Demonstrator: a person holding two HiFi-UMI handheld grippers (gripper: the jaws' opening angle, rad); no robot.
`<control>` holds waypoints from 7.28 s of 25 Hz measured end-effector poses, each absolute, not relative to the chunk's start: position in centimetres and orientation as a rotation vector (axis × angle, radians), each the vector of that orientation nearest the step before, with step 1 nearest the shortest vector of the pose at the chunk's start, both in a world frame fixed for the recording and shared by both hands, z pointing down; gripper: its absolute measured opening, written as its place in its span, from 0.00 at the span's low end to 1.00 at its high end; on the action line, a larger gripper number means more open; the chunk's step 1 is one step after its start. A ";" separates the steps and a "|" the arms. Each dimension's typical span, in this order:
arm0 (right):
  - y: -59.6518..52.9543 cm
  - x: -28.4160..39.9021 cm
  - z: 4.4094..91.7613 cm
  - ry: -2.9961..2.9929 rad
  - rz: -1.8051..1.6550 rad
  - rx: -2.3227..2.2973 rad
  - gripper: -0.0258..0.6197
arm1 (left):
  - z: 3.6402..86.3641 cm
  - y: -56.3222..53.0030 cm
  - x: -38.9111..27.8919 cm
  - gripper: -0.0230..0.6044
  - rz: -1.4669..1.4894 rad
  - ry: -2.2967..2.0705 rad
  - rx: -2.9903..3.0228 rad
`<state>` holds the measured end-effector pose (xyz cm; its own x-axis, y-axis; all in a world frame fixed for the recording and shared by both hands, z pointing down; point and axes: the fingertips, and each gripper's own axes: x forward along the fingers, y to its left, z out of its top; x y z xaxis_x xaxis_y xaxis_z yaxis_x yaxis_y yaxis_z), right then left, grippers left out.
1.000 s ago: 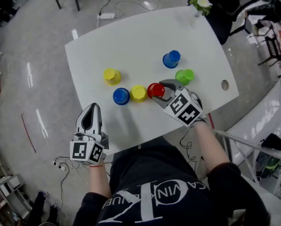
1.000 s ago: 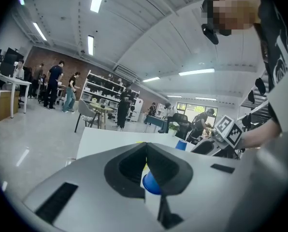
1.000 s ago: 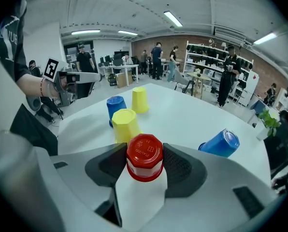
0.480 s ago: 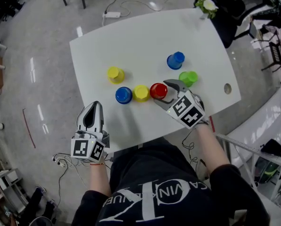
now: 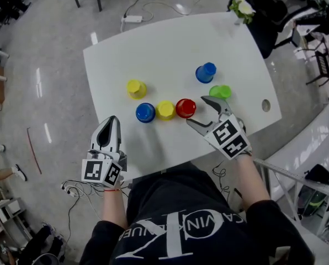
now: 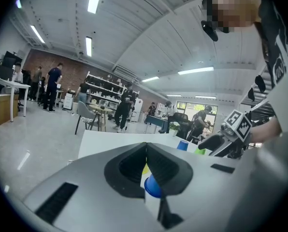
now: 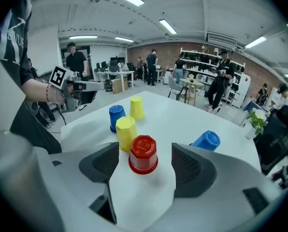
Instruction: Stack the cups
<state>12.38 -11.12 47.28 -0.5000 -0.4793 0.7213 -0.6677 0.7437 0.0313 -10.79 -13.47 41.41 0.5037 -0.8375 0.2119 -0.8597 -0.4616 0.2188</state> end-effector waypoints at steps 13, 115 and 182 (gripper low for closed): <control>-14.2 23.1 47.4 -2.043 0.322 1.187 0.57 | 41.2 -13.9 -8.6 0.04 0.110 -1.452 2.461; -17.1 12.7 42.1 -2.267 0.260 0.901 0.46 | 42.1 -14.8 -12.5 0.04 0.048 -1.635 2.290; -12.6 7.6 42.6 -2.264 0.161 0.624 0.42 | 40.1 -12.8 -12.9 0.04 0.041 -1.688 2.306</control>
<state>7.56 -12.58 42.61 -0.5860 -0.3863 0.7123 -0.4831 0.8723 0.0756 -12.88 -12.80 40.10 0.3159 -0.9300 0.1879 -0.9379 -0.2763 0.2097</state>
